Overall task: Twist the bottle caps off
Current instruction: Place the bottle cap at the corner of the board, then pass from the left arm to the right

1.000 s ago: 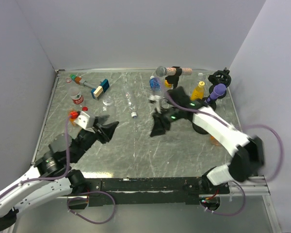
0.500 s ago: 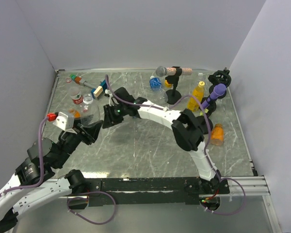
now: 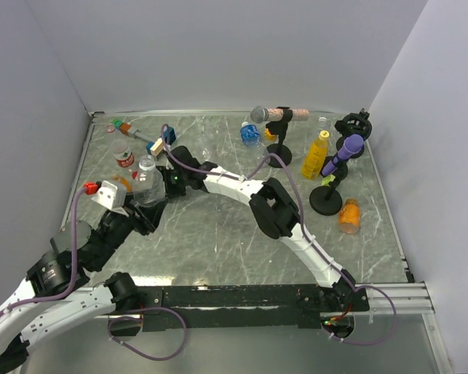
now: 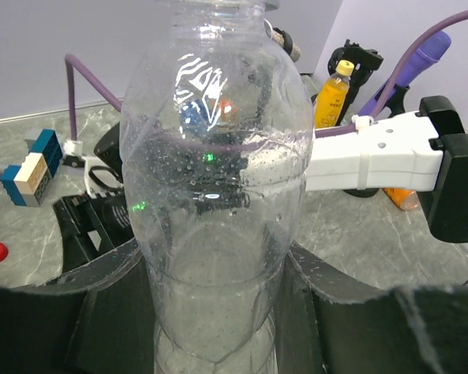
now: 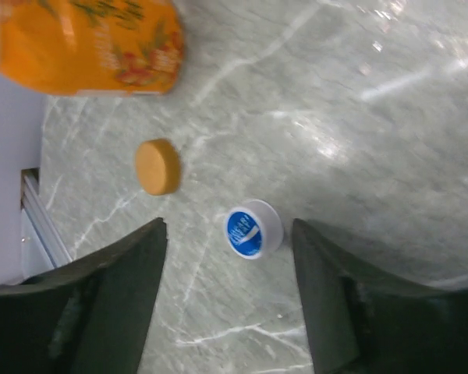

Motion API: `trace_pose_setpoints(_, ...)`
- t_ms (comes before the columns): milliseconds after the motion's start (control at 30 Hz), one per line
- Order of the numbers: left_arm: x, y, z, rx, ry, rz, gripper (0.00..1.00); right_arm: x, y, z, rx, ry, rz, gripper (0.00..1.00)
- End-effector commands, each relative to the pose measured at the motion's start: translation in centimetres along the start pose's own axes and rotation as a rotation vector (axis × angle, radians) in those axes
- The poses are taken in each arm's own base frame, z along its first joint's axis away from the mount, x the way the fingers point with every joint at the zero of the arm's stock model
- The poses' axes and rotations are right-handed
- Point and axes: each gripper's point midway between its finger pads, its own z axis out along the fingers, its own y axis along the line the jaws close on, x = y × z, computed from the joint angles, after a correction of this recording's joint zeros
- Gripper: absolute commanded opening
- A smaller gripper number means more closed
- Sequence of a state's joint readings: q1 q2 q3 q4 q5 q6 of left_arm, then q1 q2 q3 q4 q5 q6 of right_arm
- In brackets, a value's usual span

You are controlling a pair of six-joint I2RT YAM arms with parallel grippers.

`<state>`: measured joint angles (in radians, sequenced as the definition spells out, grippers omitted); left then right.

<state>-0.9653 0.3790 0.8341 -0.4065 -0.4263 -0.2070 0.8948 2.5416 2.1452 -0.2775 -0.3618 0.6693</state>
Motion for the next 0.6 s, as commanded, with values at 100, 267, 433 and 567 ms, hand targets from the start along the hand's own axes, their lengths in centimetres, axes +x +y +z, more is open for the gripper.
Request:
trace_pose_setpoints(100,0.0,-0.6,-0.3,0.036,-0.02,-0.047,0.15,-3.9,7.5,-6.3,-0.182,-0.081,-0.209,0.79)
trace_pose_setpoints(267,0.0,-1.9,-0.9,0.118,-0.033,-0.096,0.15,-2.7,9.5,-14.4,-0.308,-0.033,-0.411,0.92)
trace_pose_setpoints(433,0.4,-3.0,-1.1,0.19,-0.076,-0.155,0.15,0.8,9.9,-24.2,-0.484,-0.01,-0.752,0.99)
trace_pose_setpoints(567,0.1,-4.0,-0.4,0.234,-0.127,-0.195,0.16,7.9,9.5,-31.0,-0.734,-0.011,-1.006,0.99)
